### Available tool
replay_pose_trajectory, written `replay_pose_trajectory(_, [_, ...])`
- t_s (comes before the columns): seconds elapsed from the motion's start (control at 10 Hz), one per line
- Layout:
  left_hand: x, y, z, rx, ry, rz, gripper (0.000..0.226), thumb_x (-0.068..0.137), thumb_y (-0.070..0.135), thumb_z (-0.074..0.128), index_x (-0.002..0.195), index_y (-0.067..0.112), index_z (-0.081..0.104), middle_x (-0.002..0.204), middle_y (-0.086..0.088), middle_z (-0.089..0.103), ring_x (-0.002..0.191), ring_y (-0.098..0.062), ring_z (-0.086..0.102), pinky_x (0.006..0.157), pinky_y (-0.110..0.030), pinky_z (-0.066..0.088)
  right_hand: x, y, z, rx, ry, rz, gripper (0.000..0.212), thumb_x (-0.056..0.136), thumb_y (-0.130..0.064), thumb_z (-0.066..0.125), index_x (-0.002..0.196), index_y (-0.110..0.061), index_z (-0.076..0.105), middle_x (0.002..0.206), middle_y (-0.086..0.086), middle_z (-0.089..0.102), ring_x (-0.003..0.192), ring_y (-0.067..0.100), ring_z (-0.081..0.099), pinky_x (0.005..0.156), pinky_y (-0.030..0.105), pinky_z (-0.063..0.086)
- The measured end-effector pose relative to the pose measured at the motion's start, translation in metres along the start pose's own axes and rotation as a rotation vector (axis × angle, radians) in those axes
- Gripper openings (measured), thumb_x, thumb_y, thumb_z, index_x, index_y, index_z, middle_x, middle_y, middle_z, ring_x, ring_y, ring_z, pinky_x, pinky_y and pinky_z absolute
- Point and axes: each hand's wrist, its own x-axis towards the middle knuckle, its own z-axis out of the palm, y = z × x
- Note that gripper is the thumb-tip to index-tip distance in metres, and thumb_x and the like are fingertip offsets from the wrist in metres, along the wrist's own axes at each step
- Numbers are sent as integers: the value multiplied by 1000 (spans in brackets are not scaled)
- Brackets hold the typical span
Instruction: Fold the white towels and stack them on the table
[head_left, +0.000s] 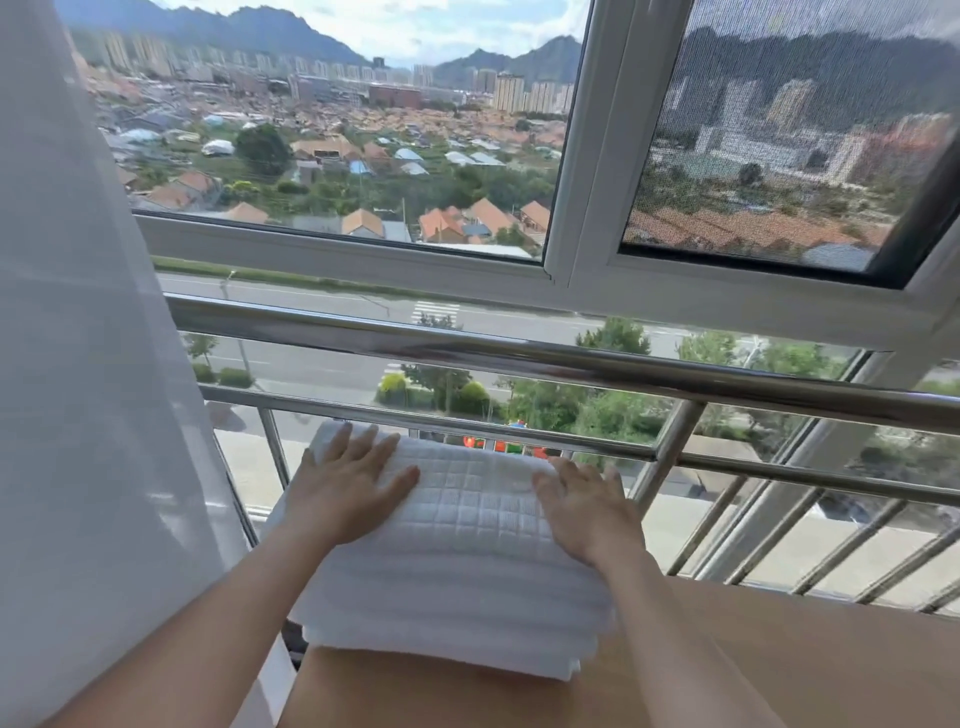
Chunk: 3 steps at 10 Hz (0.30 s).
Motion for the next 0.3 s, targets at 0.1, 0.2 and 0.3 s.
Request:
replay_pose_trajectory(0.1, [-7,4,-8,15,-5,0,74,95,74,14,160,40,6,169,11,-2,155,-17,-12,123,-51,3,-4,-1,-7,48,27,-24,62,100,-63,16,155,-36,26,164,-3,24,154,28,6,118,52,20])
replay_pose_trajectory(0.2, [-10,6,-13,36,13,20,70,98,71,13,160,39,5,169,7,-1,155,-20,-12,122,-54,1,-16,-1,-12,126,105,-50,56,103,-56,26,152,-30,34,162,-2,29,152,23,13,119,49,21])
replay_pose_trajectory(0.3, [-13,8,-21,-8,34,54,70,97,71,12,160,40,7,169,5,-1,155,-22,-10,122,-55,-2,-23,-2,-23,111,162,-68,55,103,-54,28,150,-28,38,160,-1,33,150,19,20,120,46,22])
